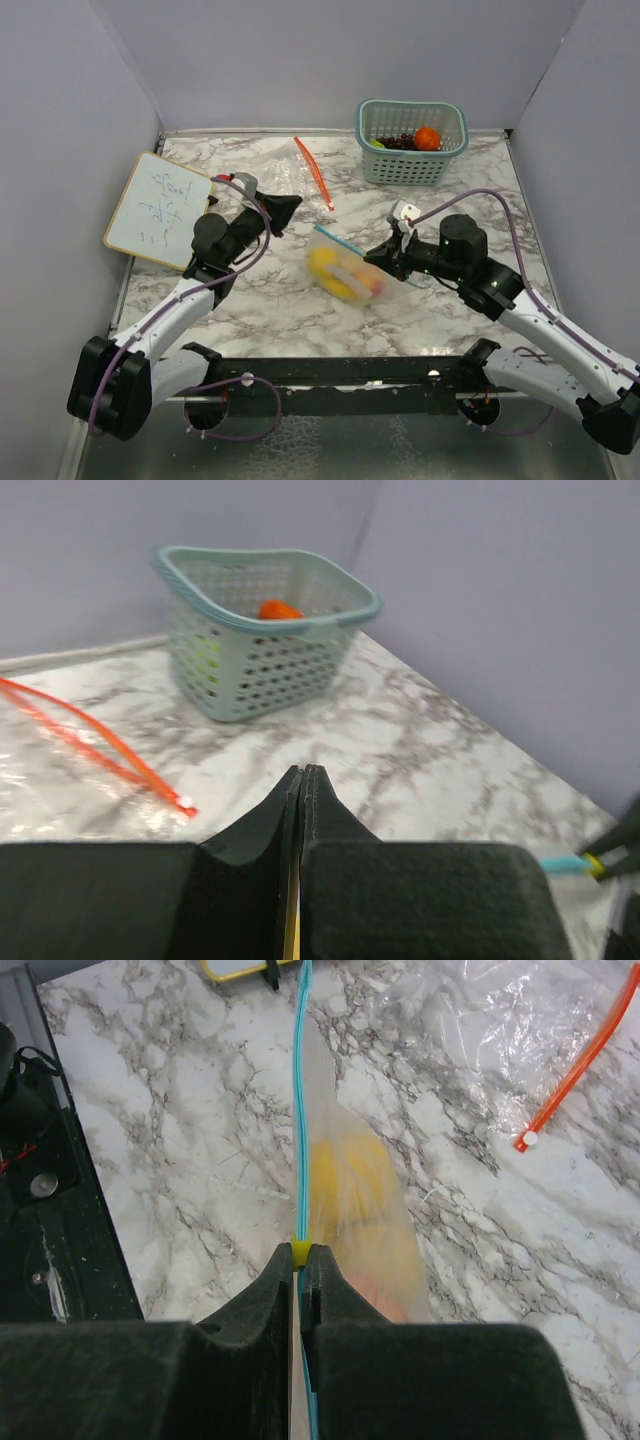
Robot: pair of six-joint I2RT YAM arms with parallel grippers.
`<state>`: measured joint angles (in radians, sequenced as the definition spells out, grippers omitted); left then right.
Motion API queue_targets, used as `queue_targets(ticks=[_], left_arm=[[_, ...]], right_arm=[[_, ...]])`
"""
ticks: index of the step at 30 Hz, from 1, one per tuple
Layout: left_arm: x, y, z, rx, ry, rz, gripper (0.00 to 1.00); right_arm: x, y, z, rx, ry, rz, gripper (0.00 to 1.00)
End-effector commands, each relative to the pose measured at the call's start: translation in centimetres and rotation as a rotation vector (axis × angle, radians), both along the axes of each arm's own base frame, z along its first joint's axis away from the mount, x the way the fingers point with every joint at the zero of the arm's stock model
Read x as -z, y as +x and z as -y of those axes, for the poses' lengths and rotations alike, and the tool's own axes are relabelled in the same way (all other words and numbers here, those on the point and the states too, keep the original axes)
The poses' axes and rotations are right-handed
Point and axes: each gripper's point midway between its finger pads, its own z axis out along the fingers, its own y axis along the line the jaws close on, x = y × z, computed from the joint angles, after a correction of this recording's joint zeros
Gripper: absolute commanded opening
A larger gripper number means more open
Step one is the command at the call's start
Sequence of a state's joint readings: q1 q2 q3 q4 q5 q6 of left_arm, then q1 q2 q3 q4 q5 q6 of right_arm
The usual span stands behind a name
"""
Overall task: Open the zip-top bag and remove the fake food
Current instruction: Unzip the zipper food storage bag at the center of the board.
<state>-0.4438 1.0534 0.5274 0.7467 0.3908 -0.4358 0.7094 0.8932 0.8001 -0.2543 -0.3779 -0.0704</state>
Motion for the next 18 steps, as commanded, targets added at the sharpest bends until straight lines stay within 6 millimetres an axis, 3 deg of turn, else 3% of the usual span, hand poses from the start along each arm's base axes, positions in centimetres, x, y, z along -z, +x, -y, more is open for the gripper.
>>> queue_targets(ticks=[1, 7, 9, 12, 16, 18], left_arm=[[-2.2, 4.6, -3.7, -0.22, -0.032, -0.017, 0.0], [-1.8, 7.1, -5.0, -0.264, -0.067, -0.07, 0.0], [-2.1, 6.5, -3.8, -0.181, -0.087, -0.049, 0.0], [-3.3, 3.4, -1.7, 0.012, -0.136, 0.043, 0.01], [-3.2, -0.1, -1.1, 0.133, -0.144, 0.131, 0.66], [-3.5, -1.7, -0.7, 0.2, -0.114, 0.186, 0.74]], right_arm=[[0.7, -0.8, 1.1, 0.046, 0.006, -0.055, 0.02], [0.7, -2.3, 2.0, 0.043, 0.029, -0.078, 0.02], [0.7, -2.3, 2.2, 0.056, 0.038, -0.077, 0.02], [0.6, -1.9, 2.3, 0.076, 0.028, -0.071, 0.02], [0.3, -1.2, 2.0, 0.076, 0.011, -0.058, 0.02], [0.1, -1.1, 1.9, 0.07, 0.008, -0.052, 0.02]])
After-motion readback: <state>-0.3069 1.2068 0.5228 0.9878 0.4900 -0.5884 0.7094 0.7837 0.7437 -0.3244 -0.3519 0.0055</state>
